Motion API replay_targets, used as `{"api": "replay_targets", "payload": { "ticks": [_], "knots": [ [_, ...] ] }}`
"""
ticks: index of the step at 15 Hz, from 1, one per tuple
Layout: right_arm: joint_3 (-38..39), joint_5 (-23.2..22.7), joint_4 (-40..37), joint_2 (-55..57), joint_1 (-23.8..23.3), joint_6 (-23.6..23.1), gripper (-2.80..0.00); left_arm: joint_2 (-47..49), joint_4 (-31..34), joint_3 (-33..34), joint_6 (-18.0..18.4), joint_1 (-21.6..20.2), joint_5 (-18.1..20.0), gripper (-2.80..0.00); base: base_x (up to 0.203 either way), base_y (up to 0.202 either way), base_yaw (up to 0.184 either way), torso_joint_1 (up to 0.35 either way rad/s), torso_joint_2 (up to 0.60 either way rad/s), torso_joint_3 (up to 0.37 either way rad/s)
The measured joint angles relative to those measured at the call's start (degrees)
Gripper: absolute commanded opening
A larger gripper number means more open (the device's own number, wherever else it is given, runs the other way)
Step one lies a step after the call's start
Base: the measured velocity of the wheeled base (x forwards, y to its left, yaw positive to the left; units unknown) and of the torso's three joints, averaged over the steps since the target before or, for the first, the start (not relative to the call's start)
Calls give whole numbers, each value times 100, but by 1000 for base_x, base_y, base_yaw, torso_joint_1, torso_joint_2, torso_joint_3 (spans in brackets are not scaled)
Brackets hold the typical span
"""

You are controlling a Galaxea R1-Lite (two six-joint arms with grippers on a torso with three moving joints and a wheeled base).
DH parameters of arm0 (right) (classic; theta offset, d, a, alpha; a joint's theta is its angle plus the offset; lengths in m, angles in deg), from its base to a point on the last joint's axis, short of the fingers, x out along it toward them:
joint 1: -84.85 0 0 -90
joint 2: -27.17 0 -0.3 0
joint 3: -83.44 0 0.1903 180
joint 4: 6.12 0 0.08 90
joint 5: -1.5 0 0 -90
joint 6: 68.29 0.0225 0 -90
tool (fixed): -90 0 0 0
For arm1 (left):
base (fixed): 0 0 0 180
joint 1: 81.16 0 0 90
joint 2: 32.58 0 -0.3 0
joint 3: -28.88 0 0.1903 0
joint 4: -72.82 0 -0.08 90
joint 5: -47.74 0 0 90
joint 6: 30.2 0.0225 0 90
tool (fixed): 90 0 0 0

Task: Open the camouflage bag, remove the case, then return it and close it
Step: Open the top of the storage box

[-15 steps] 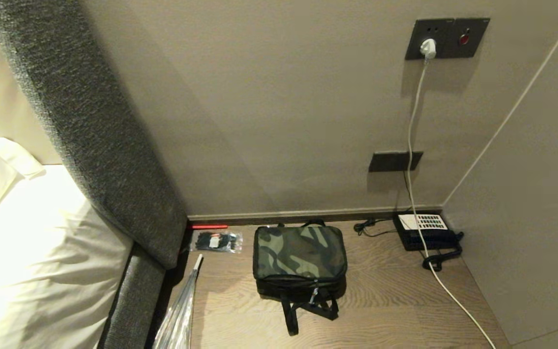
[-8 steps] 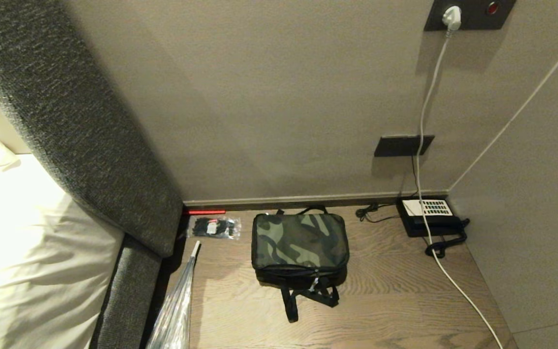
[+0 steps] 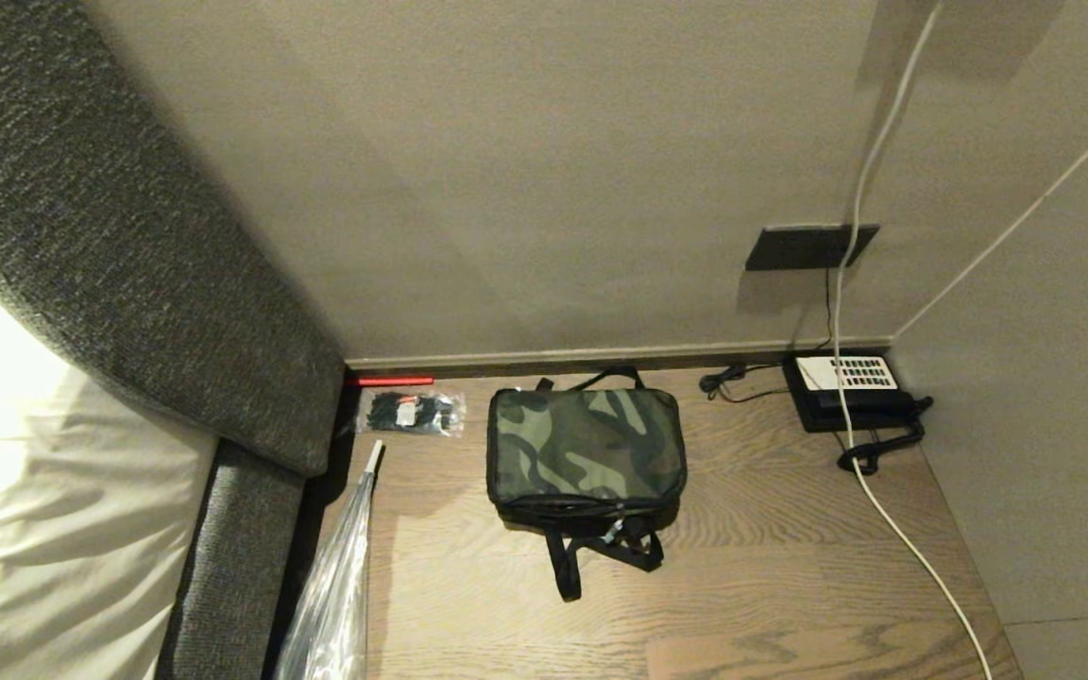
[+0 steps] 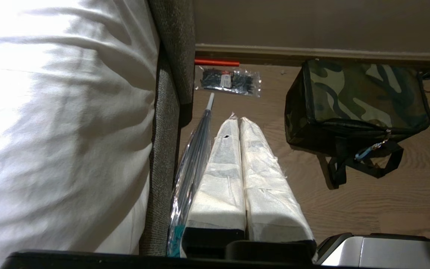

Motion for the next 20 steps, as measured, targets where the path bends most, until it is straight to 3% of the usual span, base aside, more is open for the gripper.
{"api": "replay_targets", "payload": {
  "ticks": [20],
  "knots": [
    [0,-2,2,10,-4,1,-280,2,0,0,-16,0,0,-280,0,0,0,3,3,-197]
  ]
}}
